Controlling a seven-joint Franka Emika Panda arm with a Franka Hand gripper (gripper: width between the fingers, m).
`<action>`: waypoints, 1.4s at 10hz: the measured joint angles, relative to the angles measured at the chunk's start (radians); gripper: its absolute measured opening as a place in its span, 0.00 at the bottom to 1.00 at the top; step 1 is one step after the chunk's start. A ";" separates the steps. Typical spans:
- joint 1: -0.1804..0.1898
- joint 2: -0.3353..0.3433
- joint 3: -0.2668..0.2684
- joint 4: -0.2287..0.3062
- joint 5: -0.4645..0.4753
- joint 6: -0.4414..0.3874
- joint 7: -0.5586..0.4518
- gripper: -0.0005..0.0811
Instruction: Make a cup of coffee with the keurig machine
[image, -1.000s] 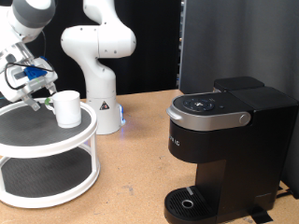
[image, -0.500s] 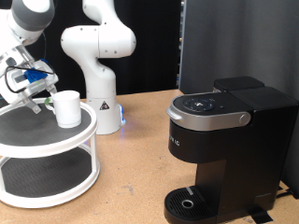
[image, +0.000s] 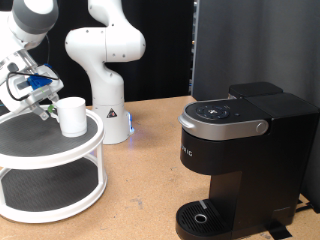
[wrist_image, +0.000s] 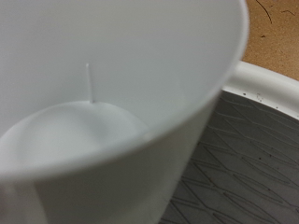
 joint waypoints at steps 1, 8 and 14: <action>0.000 0.000 0.000 0.000 0.000 0.000 0.000 0.63; 0.002 -0.002 0.006 0.013 0.006 -0.023 0.019 0.09; -0.017 -0.110 0.105 0.131 -0.003 -0.326 0.191 0.09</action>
